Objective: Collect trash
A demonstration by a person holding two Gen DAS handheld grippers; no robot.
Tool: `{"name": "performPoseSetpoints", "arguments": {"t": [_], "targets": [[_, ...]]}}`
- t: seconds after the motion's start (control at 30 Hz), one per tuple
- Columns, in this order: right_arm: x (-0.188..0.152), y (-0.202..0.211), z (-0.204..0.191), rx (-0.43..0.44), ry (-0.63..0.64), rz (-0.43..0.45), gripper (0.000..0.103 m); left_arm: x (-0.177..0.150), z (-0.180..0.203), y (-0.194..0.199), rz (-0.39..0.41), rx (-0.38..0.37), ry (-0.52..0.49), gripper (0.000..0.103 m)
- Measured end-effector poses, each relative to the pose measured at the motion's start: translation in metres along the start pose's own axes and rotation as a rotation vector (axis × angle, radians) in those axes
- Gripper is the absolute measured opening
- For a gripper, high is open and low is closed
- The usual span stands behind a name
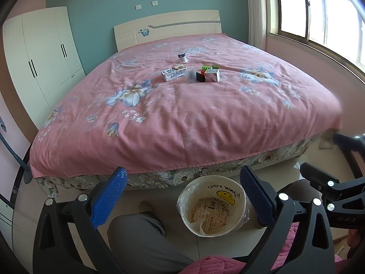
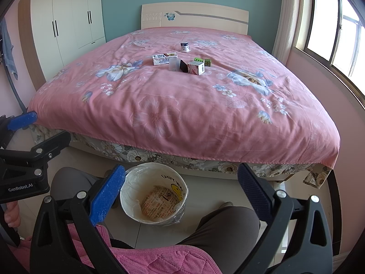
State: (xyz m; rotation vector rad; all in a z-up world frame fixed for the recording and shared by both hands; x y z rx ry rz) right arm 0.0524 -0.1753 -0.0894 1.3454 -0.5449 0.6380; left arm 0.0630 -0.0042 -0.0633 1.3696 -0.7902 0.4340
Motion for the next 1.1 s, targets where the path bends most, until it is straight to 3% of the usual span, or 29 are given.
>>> {"name": "performPoseSetpoints", "arguments": {"t": [1.1], "targets": [[-0.0001,0.0001,-0.0002,-0.001,0.002,0.001,0.097,0.0007,-0.0043,-0.0003,-0.003,-0.001,0.003,0.101]]}}
Point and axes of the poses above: each gripper's, at about its wrist camera, not at the fingertips, and y roughly against the way its jaws point, z to its right, x to its top, the point moved 9 cm from there along -y, roughly the way its jaws point, and after that the axes turned 10 degrees about -x, right-handed, at the moved point
